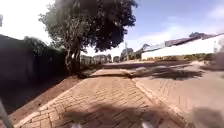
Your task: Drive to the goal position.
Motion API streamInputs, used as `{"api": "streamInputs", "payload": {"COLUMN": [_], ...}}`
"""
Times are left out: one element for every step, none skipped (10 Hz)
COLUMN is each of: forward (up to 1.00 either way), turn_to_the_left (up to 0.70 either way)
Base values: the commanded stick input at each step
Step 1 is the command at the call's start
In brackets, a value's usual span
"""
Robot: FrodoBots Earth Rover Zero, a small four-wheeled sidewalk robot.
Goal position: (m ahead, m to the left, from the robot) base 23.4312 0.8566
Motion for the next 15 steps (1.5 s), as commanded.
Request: {"api": "streamInputs", "payload": {"forward": [0.59,0.59,0.59,0.59,0.59,0.59,0.59,0.59,0.59,0.59,0.59,0.59,0.59,0.59,0.59], "turn_to_the_left": [0.0,0.0,0.0,0.0,0.0,0.0,0.0,0.0,0.0,0.0,0.0,0.0,0.0,0.0,0.0]}}
